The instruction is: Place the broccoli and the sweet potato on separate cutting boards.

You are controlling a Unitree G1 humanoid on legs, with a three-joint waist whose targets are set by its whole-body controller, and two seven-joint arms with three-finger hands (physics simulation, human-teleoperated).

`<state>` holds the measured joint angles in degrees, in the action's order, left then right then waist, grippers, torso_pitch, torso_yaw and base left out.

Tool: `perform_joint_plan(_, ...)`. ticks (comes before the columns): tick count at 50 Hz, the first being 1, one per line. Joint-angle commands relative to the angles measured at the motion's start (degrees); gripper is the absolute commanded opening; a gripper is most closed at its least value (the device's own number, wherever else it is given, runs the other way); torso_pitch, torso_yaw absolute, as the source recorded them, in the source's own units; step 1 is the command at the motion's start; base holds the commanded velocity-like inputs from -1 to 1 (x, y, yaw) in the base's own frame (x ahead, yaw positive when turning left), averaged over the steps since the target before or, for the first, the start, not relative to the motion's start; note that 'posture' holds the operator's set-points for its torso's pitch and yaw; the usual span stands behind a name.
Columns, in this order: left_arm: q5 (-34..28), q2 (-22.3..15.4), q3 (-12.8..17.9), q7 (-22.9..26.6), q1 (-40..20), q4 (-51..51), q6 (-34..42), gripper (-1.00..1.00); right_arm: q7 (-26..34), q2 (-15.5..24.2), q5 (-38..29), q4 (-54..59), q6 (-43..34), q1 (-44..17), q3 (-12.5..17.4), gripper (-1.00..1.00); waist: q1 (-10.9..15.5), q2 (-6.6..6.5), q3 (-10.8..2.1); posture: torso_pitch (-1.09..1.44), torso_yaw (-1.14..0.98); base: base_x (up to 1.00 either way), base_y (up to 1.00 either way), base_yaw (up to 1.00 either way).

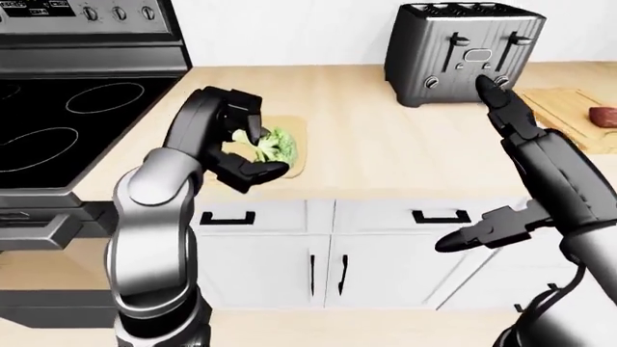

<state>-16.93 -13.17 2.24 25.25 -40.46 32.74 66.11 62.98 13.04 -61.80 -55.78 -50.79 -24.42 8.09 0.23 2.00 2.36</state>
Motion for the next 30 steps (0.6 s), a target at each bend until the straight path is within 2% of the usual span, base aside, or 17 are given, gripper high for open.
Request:
perform_joint_plan(1,-0.9,-0.68,1.48,-0.9,-1.91,1.59,-2.3,-1.0,-0.92,0.3,0.14,-1.09,1.21,-1.42,-0.09,1.0,0.27,0.28,-0.69,0.0,0.0,0.33,0.18,0.0)
perform_joint_plan(6,-1.11,-0.64,1.29,-0.64,-1.88,2.14,-1.77,-1.0,-1.27,0.23,0.44,-1.1,1.05,-1.58,-0.12,1.0,-0.63,-2.28,-0.17,0.0,0.0,0.34,0.17,0.0)
perform_joint_plan(7,-1.1,-0.6,1.35,-0.64,-1.74,2.02,-2.02,-1.0,-1.16,0.21,0.33,-1.16,0.7,-1.78,-0.2,1.0,-1.03,-3.39,-0.19,0.0,0.0,0.53,0.05,0.0)
perform_joint_plan(8,-1.11,-0.57,1.38,-0.63,-1.74,2.01,-2.03,-1.0,-1.19,0.21,0.37,-1.17,0.58,-1.84,-0.22,1.0,-1.45,-5.1,0.33,0.0,0.0,0.6,0.0,0.0)
perform_joint_plan(9,-1.08,-0.53,1.46,-0.67,-1.65,1.85,-2.27,-1.0,-1.69,0.09,0.85,-1.02,0.83,-1.61,-0.1,1.0,-1.59,-7.17,0.18,0.0,0.0,0.68,0.0,0.0)
perform_joint_plan(10,-1.07,-0.54,1.48,-0.63,-1.6,1.94,-2.25,-1.0,-1.95,0.07,1.11,-0.98,0.95,-1.42,-0.02,1.0,-1.11,-8.48,0.48,0.0,0.0,0.71,0.0,0.0)
perform_joint_plan(11,-1.1,-0.6,1.46,-0.54,-1.7,2.2,-1.88,-1.0,-2.01,0.1,1.25,-1.05,0.9,-1.3,-0.06,1.0,-1.17,-6.37,1.75,0.0,0.0,0.72,0.0,0.0)
perform_joint_plan(12,-1.11,-0.6,1.46,-0.53,-1.71,2.26,-1.82,-1.0,-2.05,0.13,1.29,-1.05,0.85,-1.3,-0.06,1.0,-1.32,-6.37,1.52,0.0,0.0,0.72,0.0,0.0)
perform_joint_plan(15,-1.14,-0.53,1.38,-0.59,-1.9,2.16,-1.76,-1.0,-1.7,0.43,0.84,-1.23,0.48,-1.49,-0.33,1.0,-0.21,-5.04,0.34,0.0,0.0,0.72,0.0,0.0)
perform_joint_plan(16,-1.17,-0.59,1.38,-0.53,-2.06,2.26,-1.54,-1.0,-1.46,0.46,0.81,-1.41,0.32,-1.64,-0.34,1.0,-0.41,-4.33,2.44,0.0,0.0,0.05,0.0,0.0)
perform_joint_plan(17,-1.17,-0.64,1.41,-0.49,-2.21,2.31,-1.39,-1.0,-1.41,0.49,0.74,-1.45,0.34,-1.59,-0.39,1.0,-0.79,-4.58,0.37,0.0,0.0,0.0,0.0,0.0)
perform_joint_plan(18,-1.11,-0.63,1.52,-0.53,-2.2,2.1,-1.67,-1.0,-1.36,0.48,0.75,-1.46,0.31,-1.63,-0.38,1.0,-0.55,-3.97,-0.27,0.0,0.0,0.0,0.0,0.0)
perform_joint_plan(20,-1.07,-0.92,1.69,-0.38,-2.79,2.17,-1.17,-1.0,-1.66,0.45,1.17,-1.45,0.58,-1.43,-0.16,1.0,-0.4,-1.81,0.27,0.0,0.0,0.0,0.0,0.0)
perform_joint_plan(21,-1.03,-1.08,1.82,-0.34,-3.12,2.14,-0.96,-1.0,-1.72,0.44,1.27,-1.51,0.57,-1.38,-0.13,1.0,-0.39,-0.04,-0.07,0.0,0.0,0.0,0.0,0.0)
perform_joint_plan(23,-0.91,-1.27,1.95,-0.3,-3.37,2.15,-0.86,-1.0,-1.73,0.4,1.2,-1.71,0.56,-1.11,-0.29,1.0,-0.36,-1.11,-0.46,0.0,0.0,0.0,0.0,0.0)
perform_joint_plan(28,-0.67,-1.95,2.39,-0.14,-4.05,2.62,0.1,-1.0,-1.42,0.41,1.02,-2.07,0.47,-1.02,-0.27,1.0,-0.55,-0.18,-0.17,0.0,0.0,0.0,0.0,0.0)
perform_joint_plan(30,-0.58,-2.34,2.48,-0.05,-4.49,3.0,0.8,-1.0,-1.25,0.49,0.88,-2.0,0.38,-1.33,-0.31,1.0,-1.08,-0.75,0.0,0.0,0.0,0.0,0.0,0.0)
